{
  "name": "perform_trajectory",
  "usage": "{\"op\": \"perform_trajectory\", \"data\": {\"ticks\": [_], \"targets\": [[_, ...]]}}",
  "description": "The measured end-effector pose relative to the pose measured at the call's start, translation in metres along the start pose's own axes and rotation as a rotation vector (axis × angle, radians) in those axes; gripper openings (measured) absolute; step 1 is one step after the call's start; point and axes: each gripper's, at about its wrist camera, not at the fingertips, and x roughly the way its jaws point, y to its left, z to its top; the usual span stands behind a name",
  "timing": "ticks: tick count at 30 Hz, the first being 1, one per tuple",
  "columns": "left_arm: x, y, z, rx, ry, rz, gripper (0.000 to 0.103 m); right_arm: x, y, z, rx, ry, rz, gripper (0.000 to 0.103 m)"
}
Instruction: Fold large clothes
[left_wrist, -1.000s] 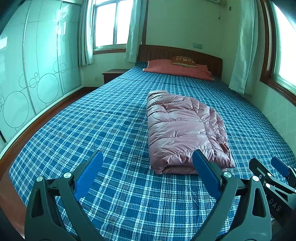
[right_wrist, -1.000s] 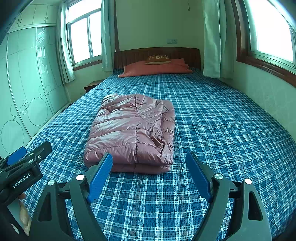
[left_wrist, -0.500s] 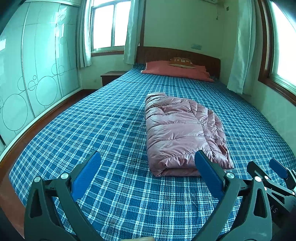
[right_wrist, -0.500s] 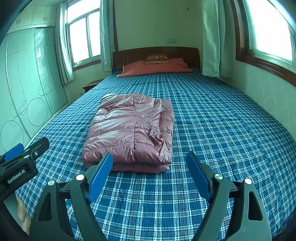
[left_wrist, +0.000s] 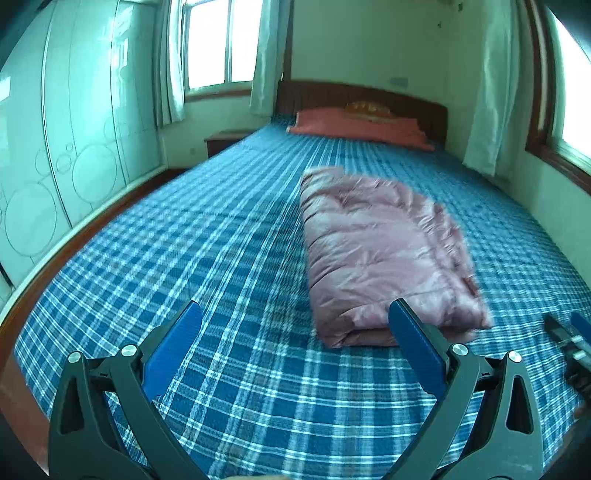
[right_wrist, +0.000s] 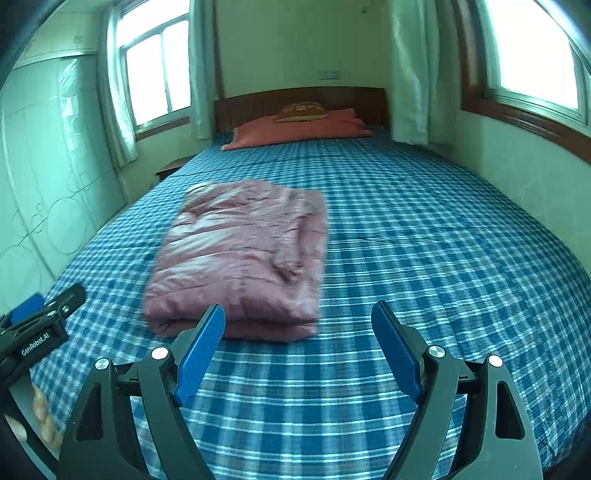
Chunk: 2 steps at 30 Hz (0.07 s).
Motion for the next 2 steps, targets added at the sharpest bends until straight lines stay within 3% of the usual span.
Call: {"op": "perform_trajectory", "data": {"ticks": [2], "targets": [[0.026, 0.015, -0.004, -0.012, 0.055, 0.027, 0.101, 0.01, -0.024, -0.004, 0.011, 0.018, -0.047, 0.084]]}}
